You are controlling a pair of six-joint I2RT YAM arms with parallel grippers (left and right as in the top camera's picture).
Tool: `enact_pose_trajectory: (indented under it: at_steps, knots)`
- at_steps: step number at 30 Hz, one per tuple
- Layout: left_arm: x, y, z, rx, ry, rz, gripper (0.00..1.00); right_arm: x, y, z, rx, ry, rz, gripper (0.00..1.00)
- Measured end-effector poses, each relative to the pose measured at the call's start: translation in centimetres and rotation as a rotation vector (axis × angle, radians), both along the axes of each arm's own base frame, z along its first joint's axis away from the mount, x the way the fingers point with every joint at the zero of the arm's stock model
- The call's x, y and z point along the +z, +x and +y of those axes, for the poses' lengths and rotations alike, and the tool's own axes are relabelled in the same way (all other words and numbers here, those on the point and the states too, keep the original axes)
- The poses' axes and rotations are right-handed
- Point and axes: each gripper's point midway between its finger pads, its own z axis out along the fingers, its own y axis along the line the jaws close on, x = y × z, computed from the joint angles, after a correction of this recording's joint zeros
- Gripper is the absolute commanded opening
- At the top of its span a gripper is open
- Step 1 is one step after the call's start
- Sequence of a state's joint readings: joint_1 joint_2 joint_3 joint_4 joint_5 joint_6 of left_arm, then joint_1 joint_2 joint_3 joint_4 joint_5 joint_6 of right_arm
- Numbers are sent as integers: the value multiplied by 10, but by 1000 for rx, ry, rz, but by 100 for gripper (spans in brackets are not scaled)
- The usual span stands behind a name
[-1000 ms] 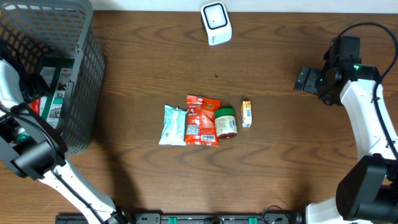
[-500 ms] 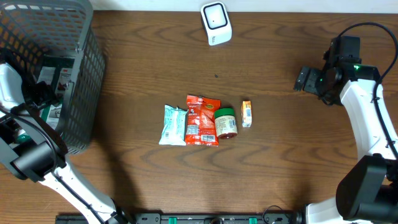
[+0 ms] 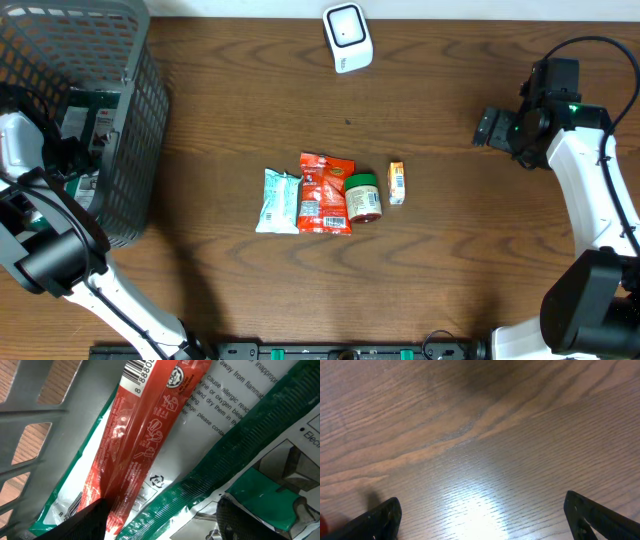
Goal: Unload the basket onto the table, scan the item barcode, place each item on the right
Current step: 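Grasp the thin red stick packet in the basket with the left gripper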
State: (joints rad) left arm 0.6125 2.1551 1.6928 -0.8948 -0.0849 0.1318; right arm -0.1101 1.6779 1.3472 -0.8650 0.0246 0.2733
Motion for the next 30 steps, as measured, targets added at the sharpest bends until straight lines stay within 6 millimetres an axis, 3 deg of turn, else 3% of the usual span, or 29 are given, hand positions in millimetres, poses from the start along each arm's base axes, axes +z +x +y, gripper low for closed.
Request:
enact_pose_trajectory:
  at_steps: [7,13,17,25,30]
  knots:
    - [9,3,-4,-11,14,-22,70,0,0,0,0,0,0,99]
    - [41,19,-8,-73,75,-97,70,0,0,0,0,0,0,99]
    - [50,18,-4,-103,114,-87,70,0,0,0,0,0,0,99]
    - [36,11,6,-97,128,-62,72,0,0,0,0,0,0,99]
    - [4,6,6,-92,86,-3,72,0,0,0,0,0,0,99]
